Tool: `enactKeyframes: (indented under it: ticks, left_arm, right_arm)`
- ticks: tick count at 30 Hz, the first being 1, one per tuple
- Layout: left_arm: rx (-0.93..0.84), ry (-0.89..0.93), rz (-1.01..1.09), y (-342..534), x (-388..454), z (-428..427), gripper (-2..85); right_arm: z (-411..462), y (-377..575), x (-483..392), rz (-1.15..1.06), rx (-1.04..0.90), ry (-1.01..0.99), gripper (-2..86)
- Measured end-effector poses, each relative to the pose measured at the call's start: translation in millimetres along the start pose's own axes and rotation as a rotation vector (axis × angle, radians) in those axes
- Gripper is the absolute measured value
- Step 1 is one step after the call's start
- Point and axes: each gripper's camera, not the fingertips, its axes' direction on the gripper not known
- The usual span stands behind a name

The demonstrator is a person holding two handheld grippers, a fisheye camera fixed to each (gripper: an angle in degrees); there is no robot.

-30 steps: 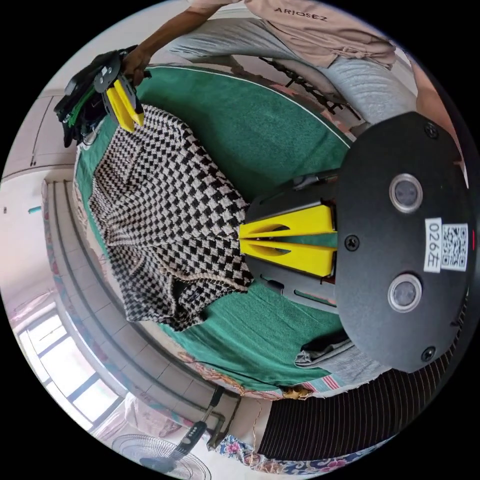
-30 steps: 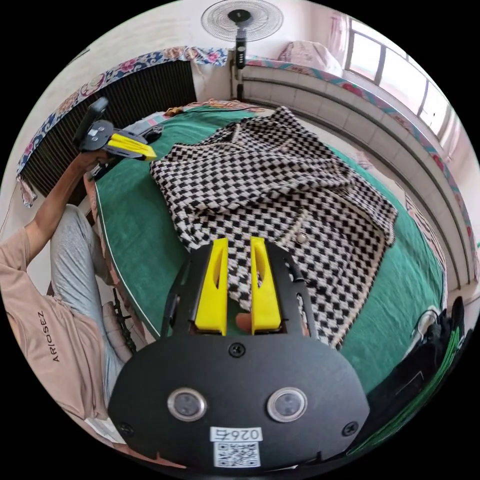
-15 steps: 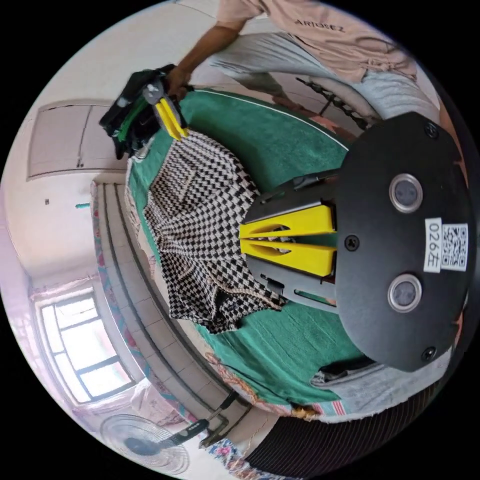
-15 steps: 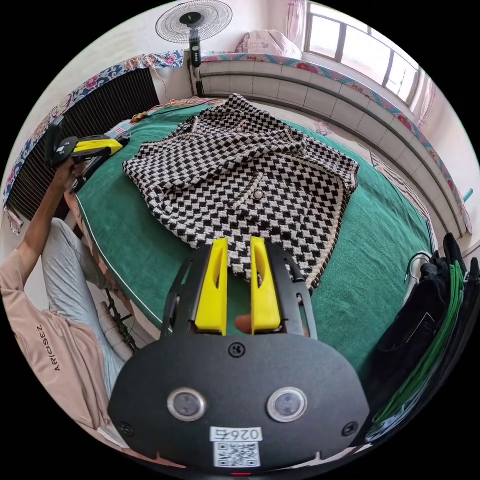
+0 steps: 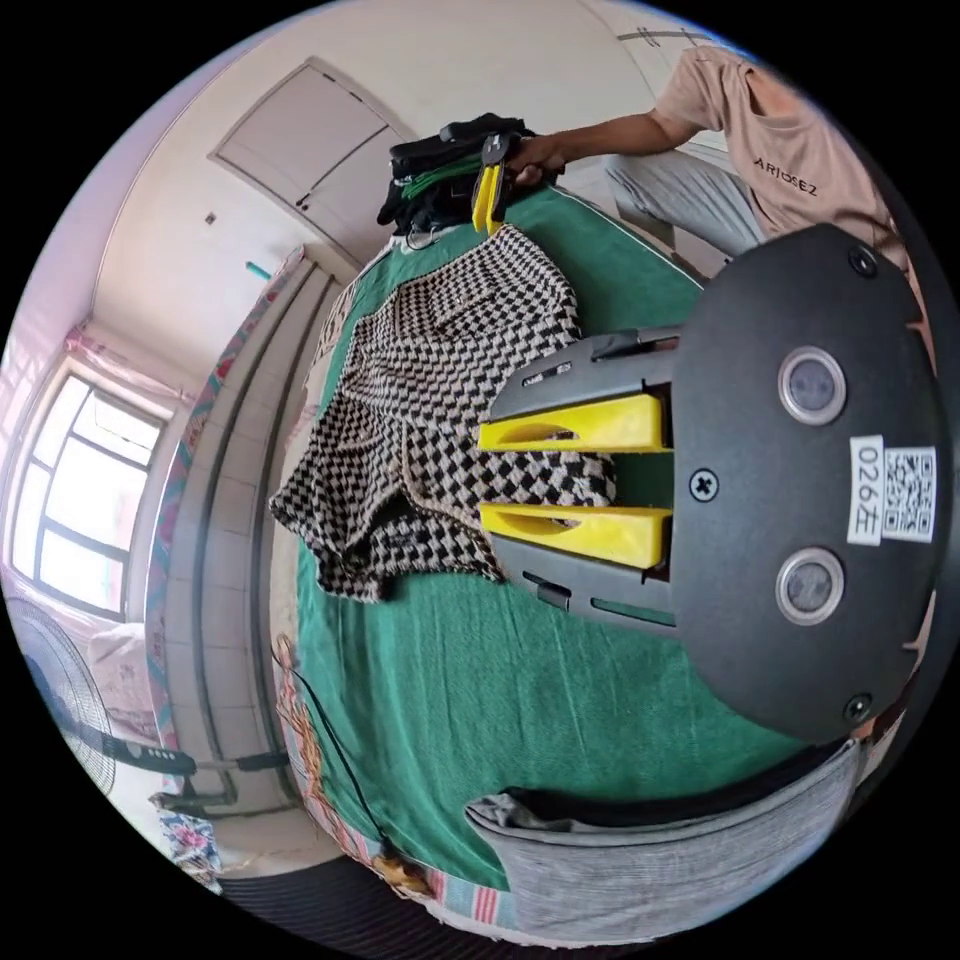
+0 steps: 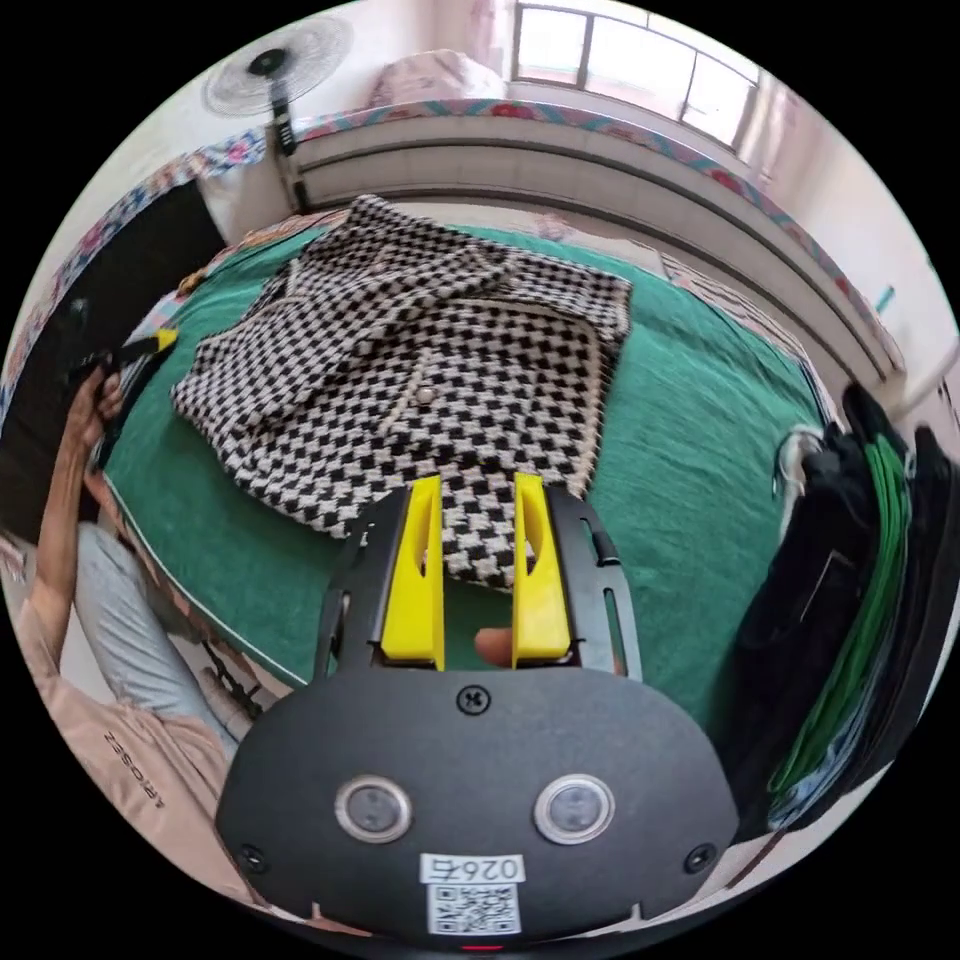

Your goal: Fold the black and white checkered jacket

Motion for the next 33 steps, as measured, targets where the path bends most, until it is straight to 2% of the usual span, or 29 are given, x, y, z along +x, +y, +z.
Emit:
enactKeyframes:
  ticks: [5,10,12,15,21,26,28,30,33]
  left_arm:
    - [-0.111,0.087,-0.117,22,-52,20,9.0]
    - [-0.140,0.159,-0.218,37,-96,34,8.8]
    - [-0.177,0.170,-0.257,42,-115,46,9.9]
    - [-0.232,0.229,-0.276,46,-131,71,11.4]
    - [-0.201,0.268,-0.262,39,-138,91,14.6]
    - [-0.228,0.221,-0.194,27,-123,103,18.5]
    - [-0.235,0.191,-0.178,23,-118,106,17.5]
    - [-0.210,0.270,-0.189,21,-116,117,9.3]
    - [-0.203,0.313,-0.248,22,-126,131,5.8]
  right_arm:
    - [-42,12,62,0.276,0.003,-0.129,11.1]
    - [-53,41,112,0.518,-0.037,-0.502,11.3]
    - [-57,46,118,0.563,-0.025,-0.589,10.9]
    - [-69,42,117,0.581,-0.033,-0.630,11.4]
    - [-97,14,81,0.531,-0.047,-0.566,15.1]
    - [-116,6,59,0.513,-0.067,-0.477,12.7]
    - [-124,11,56,0.521,-0.064,-0.462,10.7]
    - [-129,16,55,0.525,-0.054,-0.472,7.0]
    - [-122,23,52,0.489,-0.031,-0.695,3.2]
